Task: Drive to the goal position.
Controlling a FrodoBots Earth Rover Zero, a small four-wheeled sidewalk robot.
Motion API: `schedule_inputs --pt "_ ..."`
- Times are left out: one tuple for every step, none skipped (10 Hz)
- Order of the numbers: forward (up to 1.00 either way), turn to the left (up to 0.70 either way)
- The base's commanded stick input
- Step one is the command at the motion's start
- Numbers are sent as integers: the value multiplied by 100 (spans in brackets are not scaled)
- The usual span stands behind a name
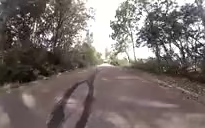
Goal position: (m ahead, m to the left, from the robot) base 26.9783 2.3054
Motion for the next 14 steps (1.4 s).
schedule_inputs --pt "70 0" --pt "70 0" --pt "70 0" --pt "70 0" --pt "70 0" --pt "70 0" --pt "70 0" --pt "70 0" --pt "70 0" --pt "70 0" --pt "70 0" --pt "70 0" --pt "70 0" --pt "70 -4"
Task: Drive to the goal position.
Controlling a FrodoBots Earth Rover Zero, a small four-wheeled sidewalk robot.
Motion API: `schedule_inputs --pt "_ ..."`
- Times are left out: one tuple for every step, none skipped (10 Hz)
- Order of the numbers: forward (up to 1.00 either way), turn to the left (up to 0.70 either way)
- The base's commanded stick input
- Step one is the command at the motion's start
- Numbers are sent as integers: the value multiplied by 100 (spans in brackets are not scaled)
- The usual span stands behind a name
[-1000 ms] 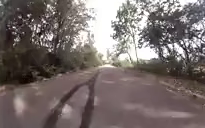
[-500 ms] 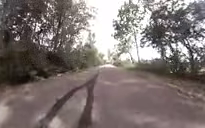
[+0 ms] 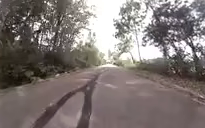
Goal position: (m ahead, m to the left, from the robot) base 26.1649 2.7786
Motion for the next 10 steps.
schedule_inputs --pt "70 -22" --pt "70 -35" --pt "70 -31" --pt "70 0" --pt "70 0" --pt "70 0" --pt "70 0" --pt "70 0" --pt "70 0" --pt "70 0"
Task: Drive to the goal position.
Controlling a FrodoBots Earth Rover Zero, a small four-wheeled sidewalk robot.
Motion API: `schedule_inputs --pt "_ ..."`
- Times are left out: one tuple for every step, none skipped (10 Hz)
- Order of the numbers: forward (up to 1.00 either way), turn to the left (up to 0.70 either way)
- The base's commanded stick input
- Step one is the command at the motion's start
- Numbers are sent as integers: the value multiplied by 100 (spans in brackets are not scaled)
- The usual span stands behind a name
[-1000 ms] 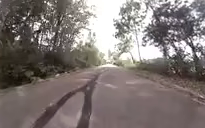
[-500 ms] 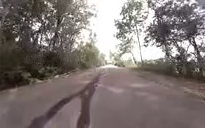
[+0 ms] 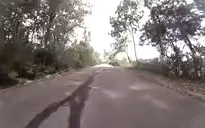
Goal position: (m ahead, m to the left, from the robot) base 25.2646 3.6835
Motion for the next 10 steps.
schedule_inputs --pt "70 0" --pt "70 0" --pt "70 0" --pt "70 0" --pt "70 0" --pt "70 0" --pt "70 0" --pt "70 0" --pt "70 0" --pt "70 0"
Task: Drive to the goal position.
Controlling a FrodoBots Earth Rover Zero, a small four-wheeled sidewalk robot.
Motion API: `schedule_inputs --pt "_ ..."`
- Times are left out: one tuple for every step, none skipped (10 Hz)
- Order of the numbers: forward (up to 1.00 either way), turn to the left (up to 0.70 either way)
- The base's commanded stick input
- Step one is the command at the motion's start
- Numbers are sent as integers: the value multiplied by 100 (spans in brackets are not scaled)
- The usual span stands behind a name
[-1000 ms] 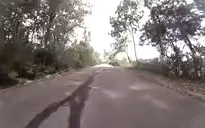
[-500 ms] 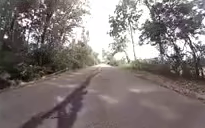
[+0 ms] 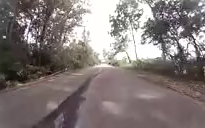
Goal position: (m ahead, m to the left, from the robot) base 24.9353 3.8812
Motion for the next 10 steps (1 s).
schedule_inputs --pt "70 0" --pt "70 0" --pt "70 0" --pt "70 0" --pt "70 0" --pt "70 0" --pt "70 0" --pt "70 0" --pt "70 0" --pt "70 0"
